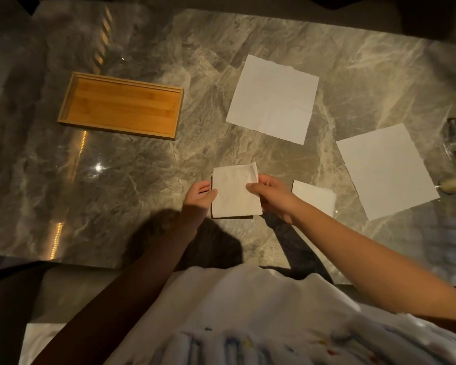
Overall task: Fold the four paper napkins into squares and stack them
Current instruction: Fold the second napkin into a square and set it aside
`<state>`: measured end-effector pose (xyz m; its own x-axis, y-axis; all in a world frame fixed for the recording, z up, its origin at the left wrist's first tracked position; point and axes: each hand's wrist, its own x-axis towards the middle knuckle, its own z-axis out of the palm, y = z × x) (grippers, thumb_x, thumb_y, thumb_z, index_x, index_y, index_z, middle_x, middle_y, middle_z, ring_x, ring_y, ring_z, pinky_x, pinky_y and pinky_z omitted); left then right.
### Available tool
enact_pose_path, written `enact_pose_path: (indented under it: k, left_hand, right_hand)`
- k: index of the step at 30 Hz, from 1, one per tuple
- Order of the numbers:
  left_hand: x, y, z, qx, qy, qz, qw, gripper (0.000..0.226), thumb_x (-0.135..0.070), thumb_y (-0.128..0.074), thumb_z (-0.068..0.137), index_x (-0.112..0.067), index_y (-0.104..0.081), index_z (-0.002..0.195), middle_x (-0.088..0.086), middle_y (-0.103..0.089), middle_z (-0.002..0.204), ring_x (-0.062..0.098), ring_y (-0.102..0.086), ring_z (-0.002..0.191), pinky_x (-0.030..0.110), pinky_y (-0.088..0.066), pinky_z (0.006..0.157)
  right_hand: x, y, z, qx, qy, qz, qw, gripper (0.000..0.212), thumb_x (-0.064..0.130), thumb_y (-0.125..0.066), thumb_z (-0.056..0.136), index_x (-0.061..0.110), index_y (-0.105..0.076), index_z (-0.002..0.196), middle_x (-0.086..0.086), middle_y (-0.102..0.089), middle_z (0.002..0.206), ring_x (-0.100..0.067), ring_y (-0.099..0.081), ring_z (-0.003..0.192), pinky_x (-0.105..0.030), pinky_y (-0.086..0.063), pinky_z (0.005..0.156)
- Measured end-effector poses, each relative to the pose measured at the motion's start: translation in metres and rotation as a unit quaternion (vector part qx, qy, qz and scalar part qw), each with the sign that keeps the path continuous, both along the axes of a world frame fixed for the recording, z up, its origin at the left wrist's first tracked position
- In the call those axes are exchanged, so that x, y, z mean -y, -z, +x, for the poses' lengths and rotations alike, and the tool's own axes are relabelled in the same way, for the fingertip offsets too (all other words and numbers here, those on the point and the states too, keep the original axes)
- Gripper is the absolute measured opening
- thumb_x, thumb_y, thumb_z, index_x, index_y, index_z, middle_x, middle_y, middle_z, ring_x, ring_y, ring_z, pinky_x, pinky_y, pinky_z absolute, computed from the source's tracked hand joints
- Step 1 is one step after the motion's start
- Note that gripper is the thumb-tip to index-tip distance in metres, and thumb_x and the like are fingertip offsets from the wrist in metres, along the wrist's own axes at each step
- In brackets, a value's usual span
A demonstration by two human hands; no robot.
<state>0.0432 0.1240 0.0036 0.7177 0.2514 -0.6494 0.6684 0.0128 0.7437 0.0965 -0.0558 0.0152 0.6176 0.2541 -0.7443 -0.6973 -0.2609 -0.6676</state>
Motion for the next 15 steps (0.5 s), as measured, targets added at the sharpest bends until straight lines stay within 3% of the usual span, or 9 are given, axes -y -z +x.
enact_pose_path:
  k: [2,5,7,12,15]
  left_hand:
    - [0.004,-0.001,0.002,-0.017,-0.010,-0.083,0.996,0.032,-0.013,-0.054,0.092,-0.005,-0.052,0.123,0.009,-0.062,0.116,0.018,-0.062,0.101,0.027,-0.054,0.083]
    - [0.015,-0.005,0.006,-0.058,-0.024,-0.176,0.982,0.016,-0.014,-0.052,0.093,-0.016,-0.057,0.109,0.003,-0.066,0.101,0.011,-0.065,0.082,0.022,-0.056,0.059]
    - [0.024,-0.006,0.010,-0.046,-0.002,-0.169,0.985,0.016,-0.011,-0.051,0.094,-0.016,-0.058,0.107,0.004,-0.066,0.100,0.010,-0.065,0.081,0.020,-0.056,0.057]
    - [0.051,-0.008,0.017,-0.004,0.032,-0.120,0.992,0.022,-0.002,-0.051,0.092,0.001,-0.058,0.113,0.017,-0.064,0.104,0.010,-0.064,0.070,0.015,-0.050,0.047]
    - [0.068,-0.006,0.020,-0.006,0.060,-0.092,0.994,0.024,-0.005,-0.054,0.091,0.002,-0.058,0.113,0.021,-0.065,0.109,0.019,-0.063,0.081,0.016,-0.051,0.048]
  right_hand:
    - [0.007,-0.005,-0.002,0.004,0.011,0.023,1.000,0.023,0.013,-0.052,0.095,0.006,-0.060,0.115,-0.023,-0.063,0.105,-0.034,-0.056,0.092,-0.037,-0.040,0.068]
    - [0.020,-0.007,-0.004,0.009,0.025,0.027,0.999,0.026,0.014,-0.052,0.096,0.007,-0.059,0.119,-0.026,-0.064,0.117,-0.043,-0.061,0.100,-0.047,-0.043,0.081]
    - [0.031,-0.008,-0.007,0.019,0.042,0.016,0.999,0.022,0.015,-0.053,0.096,0.009,-0.061,0.115,-0.024,-0.066,0.116,-0.040,-0.063,0.099,-0.050,-0.047,0.085]
    - [0.063,-0.006,-0.018,0.063,0.093,-0.044,0.993,0.015,0.016,-0.059,0.092,0.004,-0.064,0.099,-0.016,-0.065,0.093,-0.025,-0.061,0.082,-0.036,-0.051,0.072]
    - [0.083,-0.002,-0.026,0.078,0.115,-0.073,0.988,0.018,0.016,-0.061,0.091,-0.001,-0.064,0.093,-0.013,-0.064,0.088,-0.021,-0.062,0.081,-0.035,-0.054,0.072]
